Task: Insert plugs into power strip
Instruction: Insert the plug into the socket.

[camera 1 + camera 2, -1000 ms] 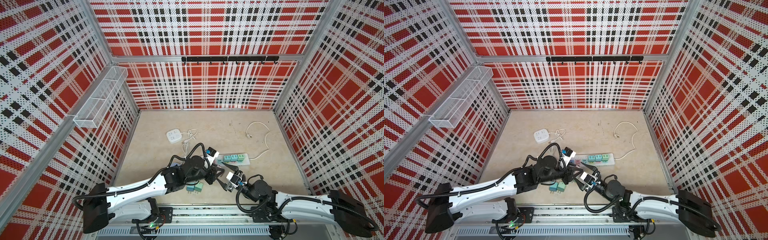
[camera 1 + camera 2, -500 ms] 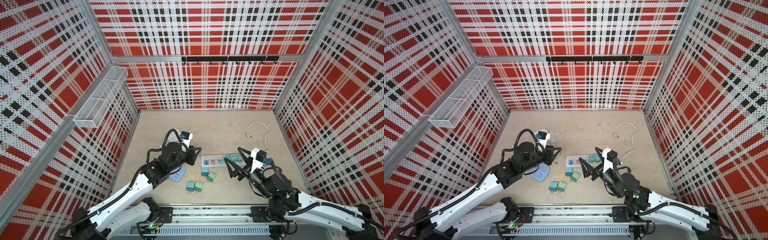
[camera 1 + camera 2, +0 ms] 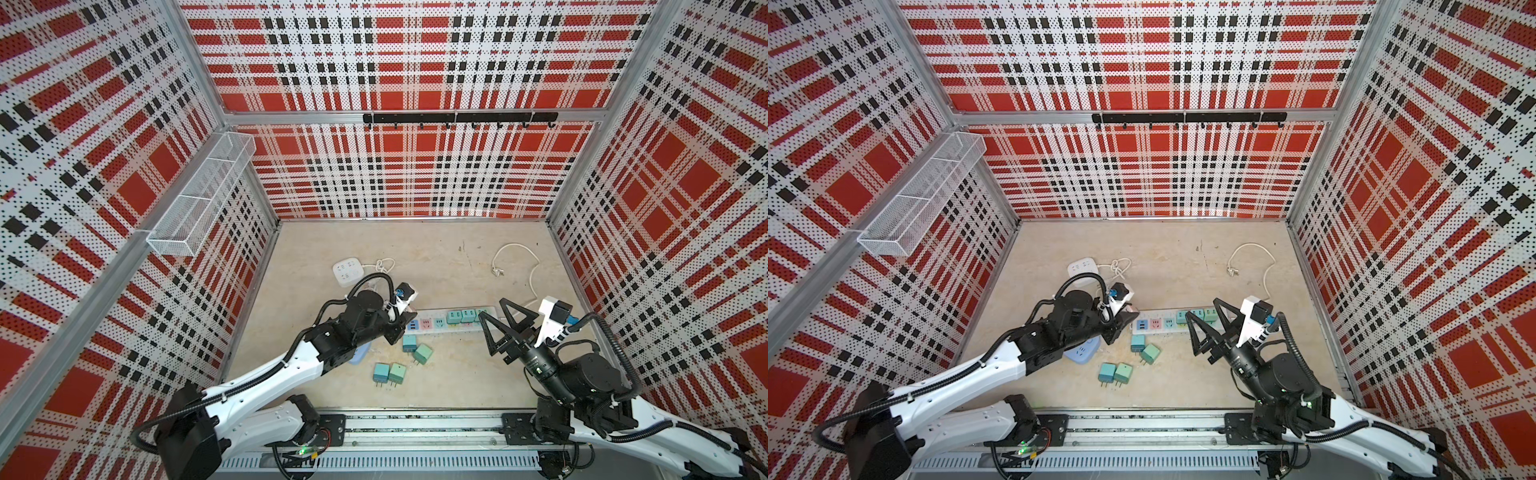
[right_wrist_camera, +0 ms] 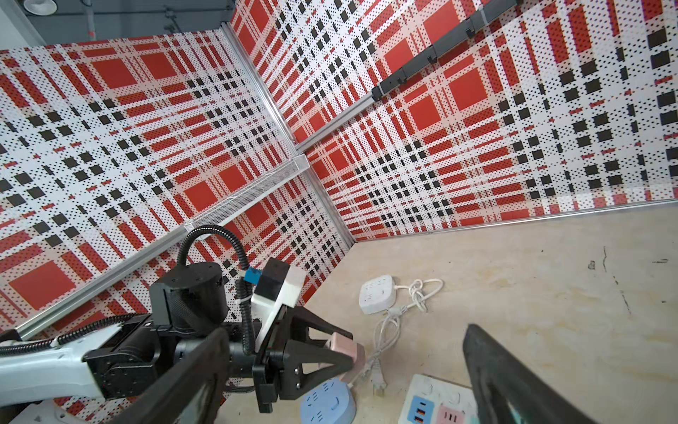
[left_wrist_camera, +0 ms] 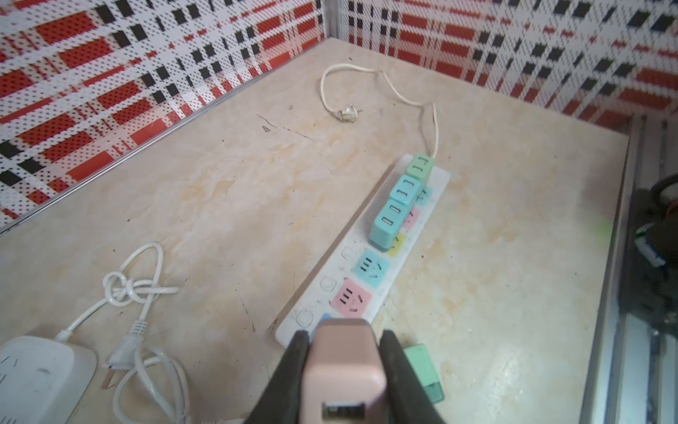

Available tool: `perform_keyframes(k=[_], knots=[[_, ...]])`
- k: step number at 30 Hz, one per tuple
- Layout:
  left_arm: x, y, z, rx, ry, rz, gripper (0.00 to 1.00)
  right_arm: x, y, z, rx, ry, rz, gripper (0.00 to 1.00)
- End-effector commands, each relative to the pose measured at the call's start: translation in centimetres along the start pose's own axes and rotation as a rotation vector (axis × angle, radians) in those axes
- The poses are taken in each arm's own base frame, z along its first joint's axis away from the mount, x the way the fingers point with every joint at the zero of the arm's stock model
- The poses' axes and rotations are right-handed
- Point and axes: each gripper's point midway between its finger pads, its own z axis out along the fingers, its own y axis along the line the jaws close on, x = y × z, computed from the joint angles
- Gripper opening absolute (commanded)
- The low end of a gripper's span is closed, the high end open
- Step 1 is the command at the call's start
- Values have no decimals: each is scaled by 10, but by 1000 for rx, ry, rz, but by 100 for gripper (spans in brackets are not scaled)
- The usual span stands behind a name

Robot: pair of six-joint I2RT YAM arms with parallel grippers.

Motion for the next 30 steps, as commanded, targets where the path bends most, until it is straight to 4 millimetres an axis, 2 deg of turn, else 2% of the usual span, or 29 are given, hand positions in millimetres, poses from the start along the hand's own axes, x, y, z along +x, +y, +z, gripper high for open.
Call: perform_keyframes(k=[1, 6, 12, 21, 30], knots=[[-23, 0, 10, 8, -49, 113, 0, -2, -7, -3, 33, -11, -3, 100], [-23, -7, 29, 114, -42, 143, 0, -7, -13, -7, 57, -23, -8, 100], [-19, -17, 45, 187, -35, 286, 0, -10, -15, -12, 60, -19, -13, 100], [-11, -11, 70, 259, -18, 381, 0, -2, -20, -12, 57, -41, -35, 100], [0, -9, 87, 300, 6, 439, 0, -7, -28, -15, 104, -54, -60, 100]])
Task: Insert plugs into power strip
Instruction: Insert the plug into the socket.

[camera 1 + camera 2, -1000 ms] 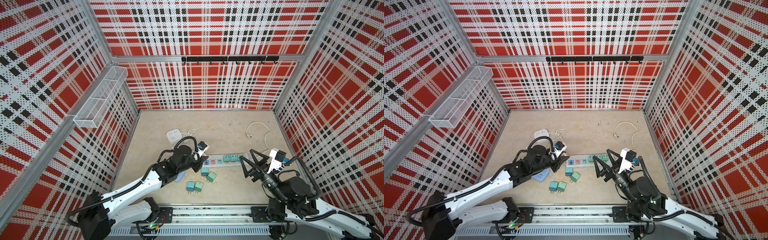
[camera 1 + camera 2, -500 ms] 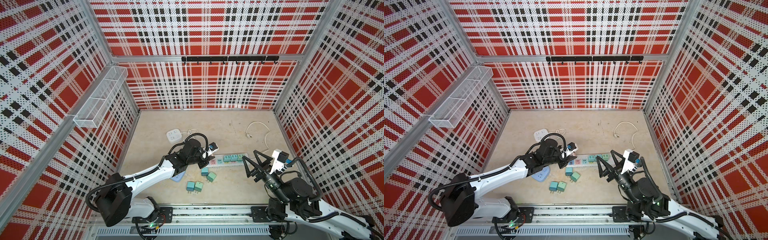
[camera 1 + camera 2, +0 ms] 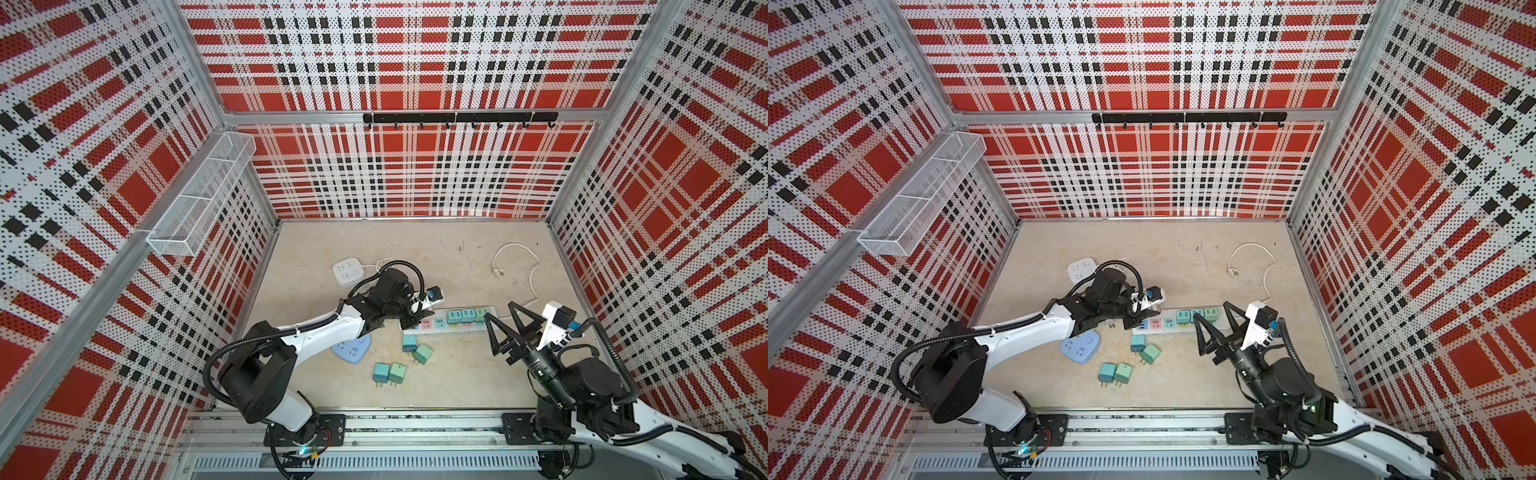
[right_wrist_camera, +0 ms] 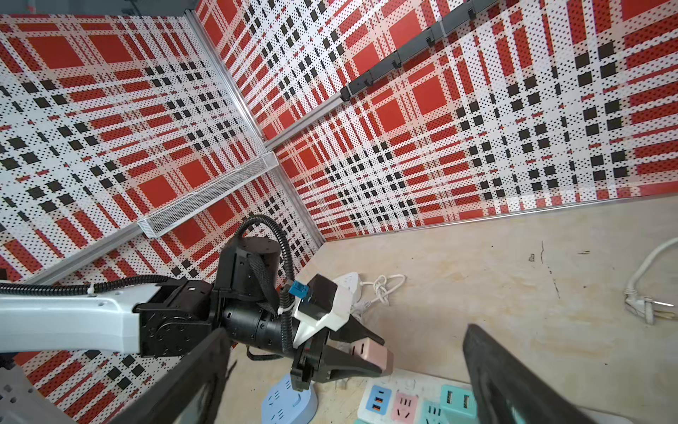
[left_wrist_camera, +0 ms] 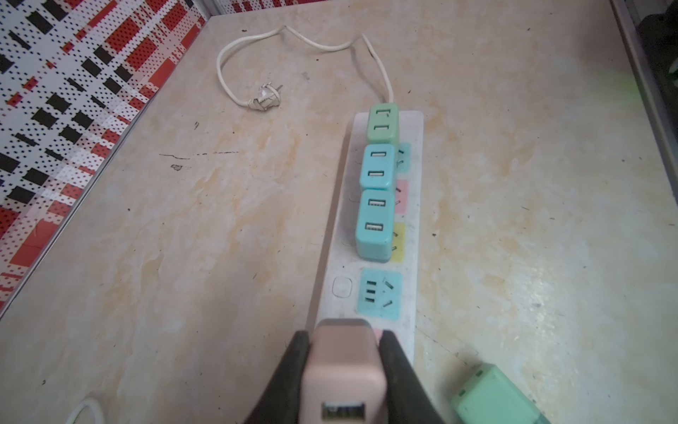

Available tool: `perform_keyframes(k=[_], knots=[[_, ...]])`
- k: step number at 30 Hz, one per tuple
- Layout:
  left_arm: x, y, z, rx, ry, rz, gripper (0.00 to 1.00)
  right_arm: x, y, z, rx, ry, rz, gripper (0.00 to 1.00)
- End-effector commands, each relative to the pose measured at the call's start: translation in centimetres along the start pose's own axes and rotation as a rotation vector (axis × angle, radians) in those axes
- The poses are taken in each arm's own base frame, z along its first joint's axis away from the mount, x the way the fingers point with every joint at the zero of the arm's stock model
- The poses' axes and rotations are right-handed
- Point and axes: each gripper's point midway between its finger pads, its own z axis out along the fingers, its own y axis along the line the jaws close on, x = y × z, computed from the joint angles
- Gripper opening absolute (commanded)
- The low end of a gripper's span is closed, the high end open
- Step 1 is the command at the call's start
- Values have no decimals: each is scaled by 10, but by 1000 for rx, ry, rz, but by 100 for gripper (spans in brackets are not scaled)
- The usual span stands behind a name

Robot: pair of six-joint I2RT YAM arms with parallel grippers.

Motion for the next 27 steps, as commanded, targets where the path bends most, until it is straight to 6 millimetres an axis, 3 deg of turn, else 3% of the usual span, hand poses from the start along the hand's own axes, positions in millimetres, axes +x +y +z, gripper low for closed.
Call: perform_keyframes(k=[1, 7, 14, 20, 27], knots=[[-13, 5, 1, 21, -47, 67, 0, -12, -4, -4, 16, -41, 0, 100], [-7, 8, 10, 47, -23, 73, 0, -16, -7, -4, 48, -34, -38, 100], [3, 8, 20, 81, 22, 104, 0, -2, -24, 6, 154, -10, -124, 100], [5, 13, 31, 100, 44, 112, 0, 18, -57, 13, 226, 22, -119, 100], [10, 14, 47, 133, 62, 112, 0, 54, -115, 34, 389, 96, -153, 100]])
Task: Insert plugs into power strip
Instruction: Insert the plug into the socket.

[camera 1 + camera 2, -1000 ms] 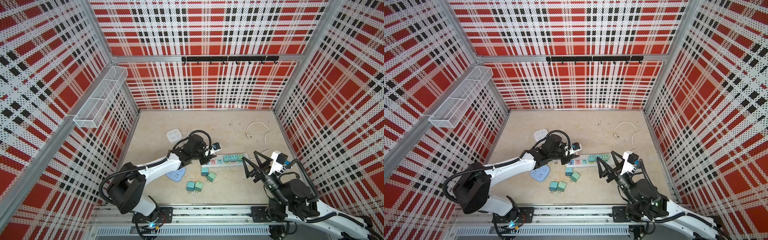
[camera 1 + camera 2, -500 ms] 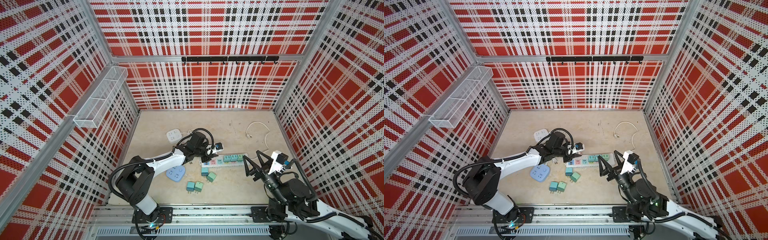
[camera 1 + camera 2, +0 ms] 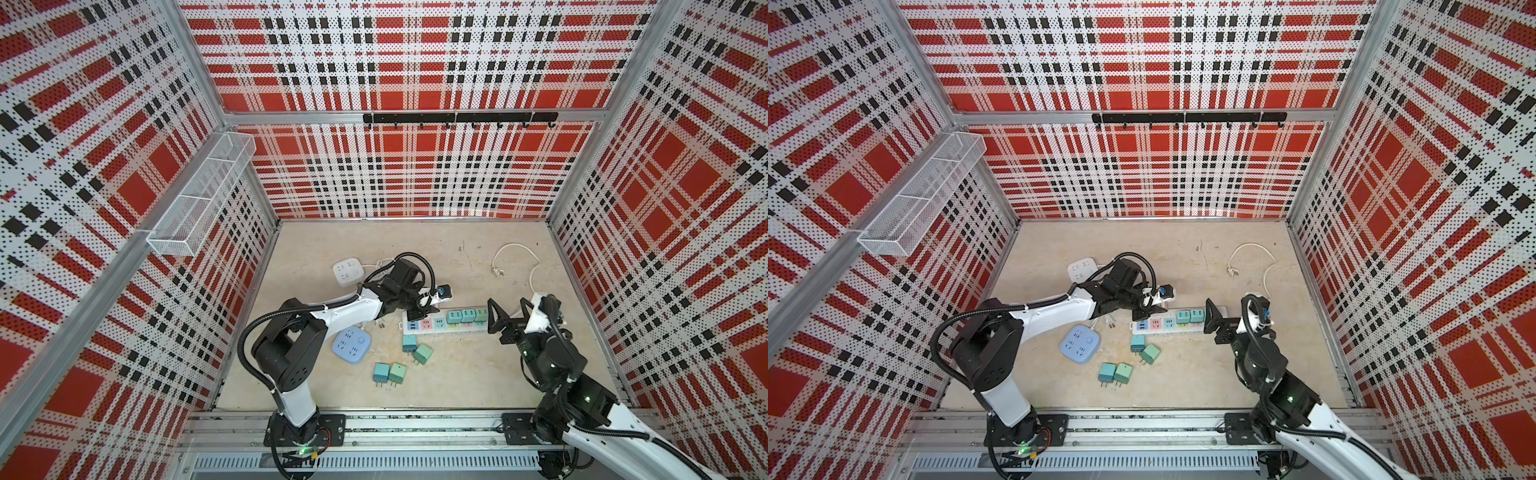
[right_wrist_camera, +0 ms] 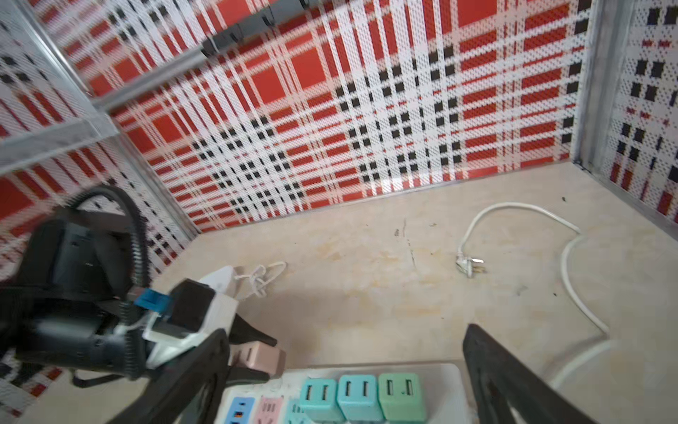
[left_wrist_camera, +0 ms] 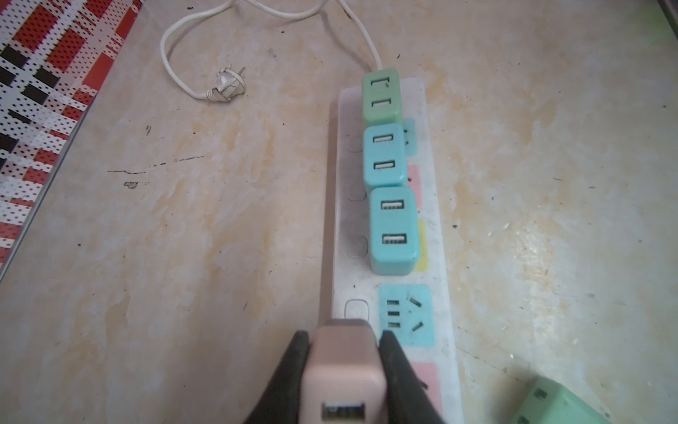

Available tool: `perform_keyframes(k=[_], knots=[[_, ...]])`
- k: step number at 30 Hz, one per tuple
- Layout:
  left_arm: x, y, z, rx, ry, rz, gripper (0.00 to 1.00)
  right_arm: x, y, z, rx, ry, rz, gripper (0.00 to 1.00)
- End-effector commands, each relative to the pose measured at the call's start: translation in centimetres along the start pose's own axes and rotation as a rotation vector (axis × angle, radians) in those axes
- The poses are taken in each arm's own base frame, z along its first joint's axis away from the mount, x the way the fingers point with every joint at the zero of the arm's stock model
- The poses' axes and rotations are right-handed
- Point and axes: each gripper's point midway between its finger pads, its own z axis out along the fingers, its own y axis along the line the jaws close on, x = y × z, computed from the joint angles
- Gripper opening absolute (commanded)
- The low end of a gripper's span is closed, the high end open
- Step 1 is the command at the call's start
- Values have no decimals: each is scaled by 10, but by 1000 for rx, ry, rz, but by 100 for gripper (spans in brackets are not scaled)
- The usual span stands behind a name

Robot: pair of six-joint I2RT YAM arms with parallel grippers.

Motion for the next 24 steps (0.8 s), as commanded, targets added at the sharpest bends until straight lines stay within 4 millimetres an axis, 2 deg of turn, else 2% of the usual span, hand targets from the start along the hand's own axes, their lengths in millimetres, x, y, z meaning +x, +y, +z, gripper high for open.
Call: perform_keyframes(k=[1, 5, 12, 17, 24], knots=[[-4, 1, 4, 33, -10, 28, 0, 11, -3, 14, -3, 13, 16, 100], [-7, -6, 4, 56, 2, 45, 0, 16, -18, 20, 64, -8, -40, 100], [-5, -33, 11, 101, 56, 83, 0, 18, -61, 21, 272, -33, -109, 100], [-10, -32, 12, 107, 66, 90, 0, 29, -90, 25, 365, -19, -66, 100], [-13, -30, 18, 119, 76, 90, 0, 35, -98, 35, 383, 3, -41, 100]])
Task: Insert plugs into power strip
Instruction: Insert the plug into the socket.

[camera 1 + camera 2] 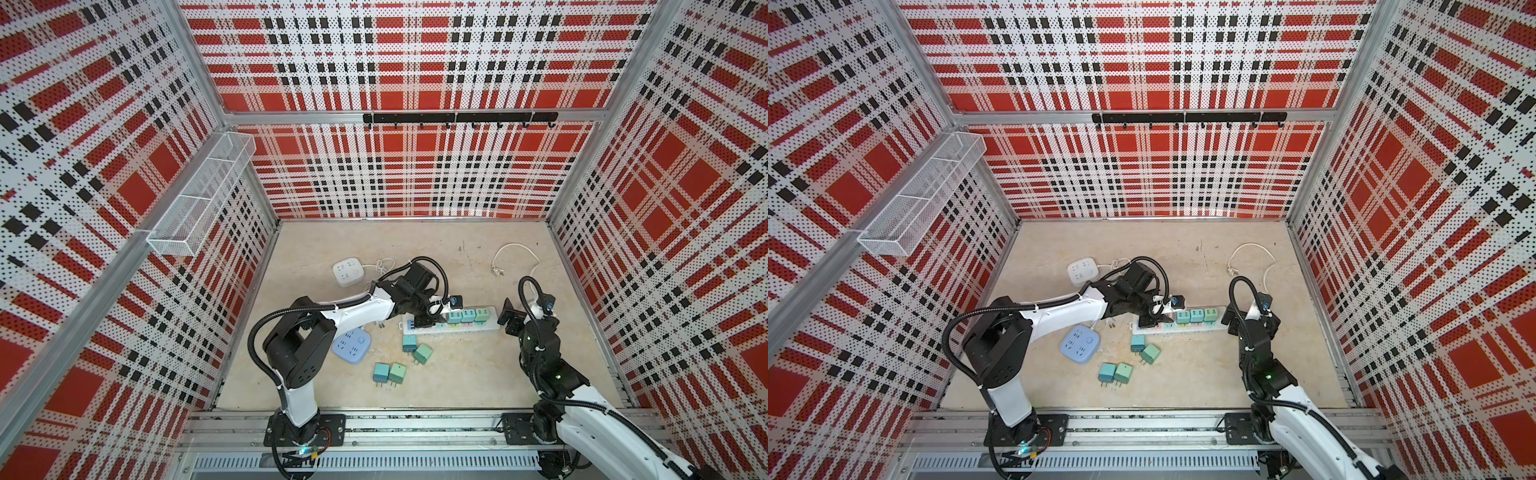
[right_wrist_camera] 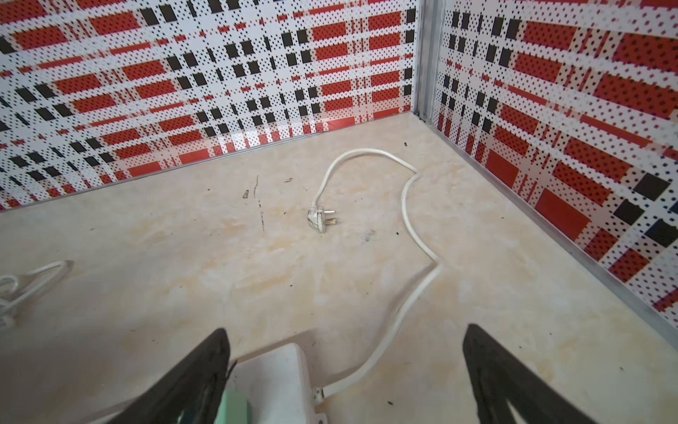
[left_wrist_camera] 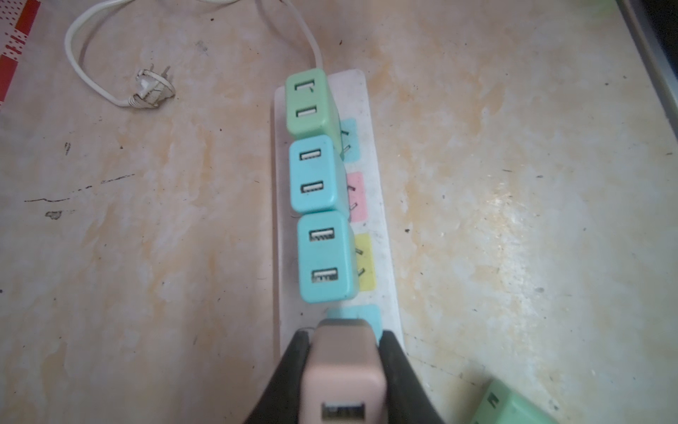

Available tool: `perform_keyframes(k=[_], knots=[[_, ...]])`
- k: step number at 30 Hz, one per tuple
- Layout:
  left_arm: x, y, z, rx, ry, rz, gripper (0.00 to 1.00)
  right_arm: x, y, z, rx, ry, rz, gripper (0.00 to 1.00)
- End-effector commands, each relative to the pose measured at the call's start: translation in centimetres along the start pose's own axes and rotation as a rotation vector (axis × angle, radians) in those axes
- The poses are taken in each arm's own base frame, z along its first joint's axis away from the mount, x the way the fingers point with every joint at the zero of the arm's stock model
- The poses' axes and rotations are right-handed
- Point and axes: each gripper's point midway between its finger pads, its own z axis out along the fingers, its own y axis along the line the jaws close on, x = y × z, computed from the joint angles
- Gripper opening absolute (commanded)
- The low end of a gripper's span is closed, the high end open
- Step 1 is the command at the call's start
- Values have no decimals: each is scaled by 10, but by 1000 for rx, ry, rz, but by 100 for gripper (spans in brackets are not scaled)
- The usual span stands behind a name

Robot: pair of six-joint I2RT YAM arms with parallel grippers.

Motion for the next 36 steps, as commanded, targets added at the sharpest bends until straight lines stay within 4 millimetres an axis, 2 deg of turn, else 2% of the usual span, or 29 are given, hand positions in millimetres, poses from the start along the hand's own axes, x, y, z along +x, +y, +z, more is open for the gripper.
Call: perform_keyframes(k=[1, 21, 36], knots=[[0, 0, 5, 14, 15, 25, 0, -14, 8, 2, -34, -53, 58, 100], [15, -7, 23, 55, 120, 18, 0, -11, 10, 3, -46, -41, 55, 100], [34, -3, 32, 48, 186, -81, 0, -10, 12, 4, -47, -33, 53, 100]])
